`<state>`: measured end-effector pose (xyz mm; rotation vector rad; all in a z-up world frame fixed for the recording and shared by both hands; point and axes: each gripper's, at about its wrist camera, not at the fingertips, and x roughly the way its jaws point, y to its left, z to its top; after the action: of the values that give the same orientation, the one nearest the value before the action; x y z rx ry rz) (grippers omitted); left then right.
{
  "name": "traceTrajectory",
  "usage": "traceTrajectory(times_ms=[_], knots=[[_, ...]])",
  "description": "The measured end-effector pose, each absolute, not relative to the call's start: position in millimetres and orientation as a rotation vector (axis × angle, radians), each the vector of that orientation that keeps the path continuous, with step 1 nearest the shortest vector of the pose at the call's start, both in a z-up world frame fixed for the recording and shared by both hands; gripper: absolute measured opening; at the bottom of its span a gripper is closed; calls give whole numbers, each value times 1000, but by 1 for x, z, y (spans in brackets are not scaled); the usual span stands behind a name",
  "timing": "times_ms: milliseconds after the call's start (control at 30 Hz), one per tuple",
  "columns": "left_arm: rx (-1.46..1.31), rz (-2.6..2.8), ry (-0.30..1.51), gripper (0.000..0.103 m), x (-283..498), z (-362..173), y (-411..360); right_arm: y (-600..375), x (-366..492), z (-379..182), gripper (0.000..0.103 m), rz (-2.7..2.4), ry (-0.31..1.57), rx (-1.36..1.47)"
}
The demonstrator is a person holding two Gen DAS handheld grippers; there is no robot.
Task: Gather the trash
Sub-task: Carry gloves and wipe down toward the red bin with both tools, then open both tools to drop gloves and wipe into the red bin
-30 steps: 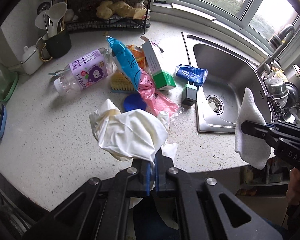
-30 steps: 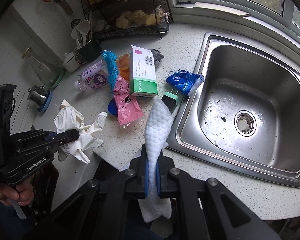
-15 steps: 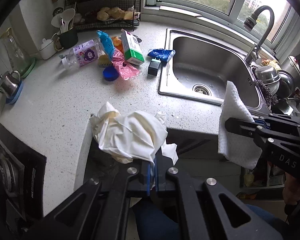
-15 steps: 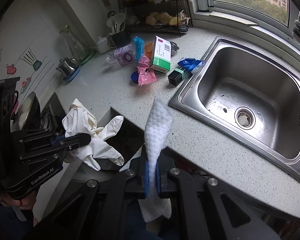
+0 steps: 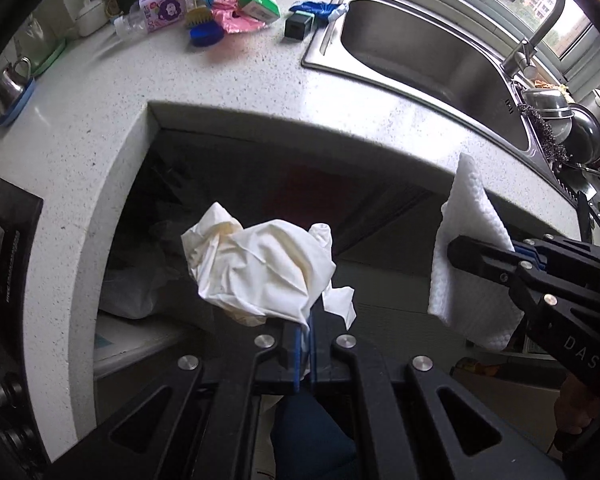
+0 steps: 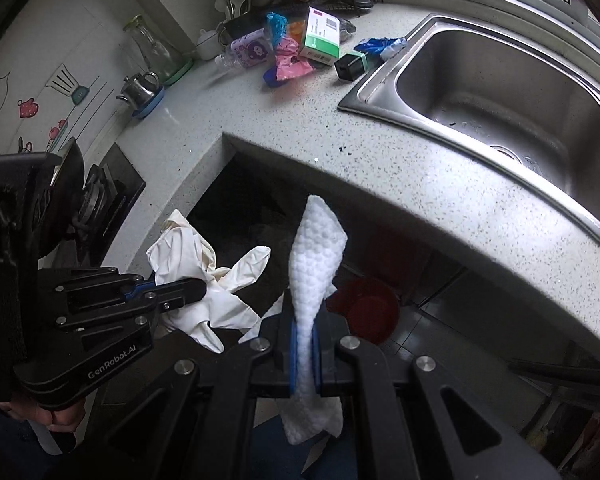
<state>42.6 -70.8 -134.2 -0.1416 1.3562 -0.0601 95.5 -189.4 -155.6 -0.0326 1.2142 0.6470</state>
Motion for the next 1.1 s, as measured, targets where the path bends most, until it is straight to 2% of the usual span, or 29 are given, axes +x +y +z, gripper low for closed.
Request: traceTrajectory(times_ms=[267,733,867,933,1000,1067,1100], knots=[[-156,-42,1427,2,51,-219,-62,-178,97,-229,5,599,1294,-74],[-181,-102,1534,3,73,-434,-76,-181,124,-390,5,545,1388,-49],[-178,-102,1557,4,80,-471,-82,-181,132,-424,5,526,1424,-30],[-173,-104,1568,20,81,-481,-84,-183,135,-434,5,508,1426,-23],[-174,-112,1586,32,84,-491,-84,-188,136,-440,5,496,1430,-8],[-162,-111,1585,38,85,-497,-86,-188,136,-442,5,484,1432,4],[-147,-102,1582,45,86,-498,-87,-189,134,-442,5,481,1434,8]])
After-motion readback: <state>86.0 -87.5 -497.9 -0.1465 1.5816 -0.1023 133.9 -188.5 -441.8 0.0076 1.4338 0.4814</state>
